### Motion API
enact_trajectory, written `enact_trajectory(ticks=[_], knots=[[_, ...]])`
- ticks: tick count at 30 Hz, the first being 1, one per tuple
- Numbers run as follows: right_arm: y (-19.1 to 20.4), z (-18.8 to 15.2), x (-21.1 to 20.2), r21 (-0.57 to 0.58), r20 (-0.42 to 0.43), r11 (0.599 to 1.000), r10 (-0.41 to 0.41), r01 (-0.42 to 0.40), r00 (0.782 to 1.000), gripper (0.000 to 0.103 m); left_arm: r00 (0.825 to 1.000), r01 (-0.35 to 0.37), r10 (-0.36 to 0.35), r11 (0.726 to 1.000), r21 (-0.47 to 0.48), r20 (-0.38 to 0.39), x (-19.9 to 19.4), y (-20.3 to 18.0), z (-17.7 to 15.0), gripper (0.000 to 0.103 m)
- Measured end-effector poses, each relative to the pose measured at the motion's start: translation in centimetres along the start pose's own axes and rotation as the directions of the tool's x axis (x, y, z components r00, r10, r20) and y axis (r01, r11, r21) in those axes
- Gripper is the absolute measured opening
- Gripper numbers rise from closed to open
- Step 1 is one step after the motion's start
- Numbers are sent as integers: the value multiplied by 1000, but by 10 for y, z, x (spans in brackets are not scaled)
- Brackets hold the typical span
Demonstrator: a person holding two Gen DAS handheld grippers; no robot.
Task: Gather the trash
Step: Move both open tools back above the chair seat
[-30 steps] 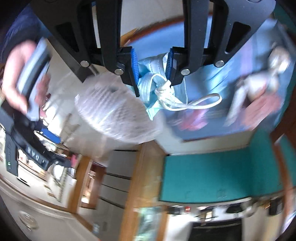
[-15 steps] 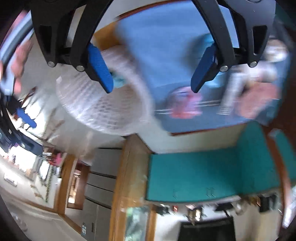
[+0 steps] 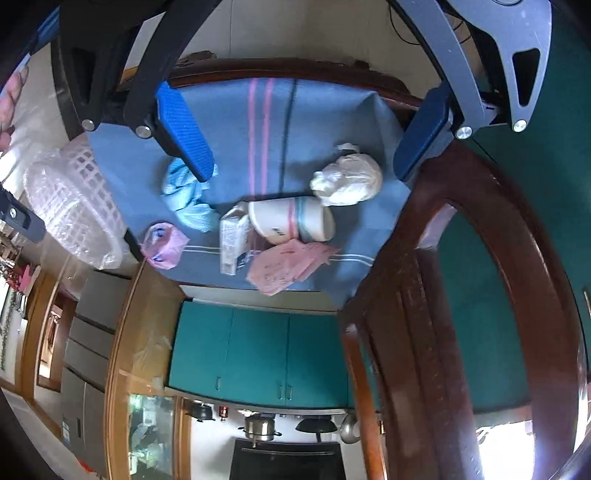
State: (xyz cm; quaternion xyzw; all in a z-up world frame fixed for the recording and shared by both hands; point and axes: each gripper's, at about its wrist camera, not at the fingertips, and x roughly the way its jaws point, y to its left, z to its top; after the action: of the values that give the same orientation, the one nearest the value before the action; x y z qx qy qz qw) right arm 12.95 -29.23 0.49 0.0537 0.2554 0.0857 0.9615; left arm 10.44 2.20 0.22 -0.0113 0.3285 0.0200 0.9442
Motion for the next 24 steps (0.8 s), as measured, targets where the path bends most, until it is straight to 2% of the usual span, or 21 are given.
enact_trajectory(ticks=[5, 9, 24], knots=[[11, 1, 11, -16, -26, 1000, 5, -6, 1000, 92, 998, 36, -38, 999, -34, -42, 8, 3, 1, 97], [13, -3, 13, -26, -33, 1000, 1, -2, 999, 92, 999, 29, -29, 1000, -8, -43, 7, -5, -2, 97], [5, -6, 14, -28, -43, 1000, -8, 7, 999, 92, 999, 18, -19, 1000, -14, -46, 11, -9, -1, 97]])
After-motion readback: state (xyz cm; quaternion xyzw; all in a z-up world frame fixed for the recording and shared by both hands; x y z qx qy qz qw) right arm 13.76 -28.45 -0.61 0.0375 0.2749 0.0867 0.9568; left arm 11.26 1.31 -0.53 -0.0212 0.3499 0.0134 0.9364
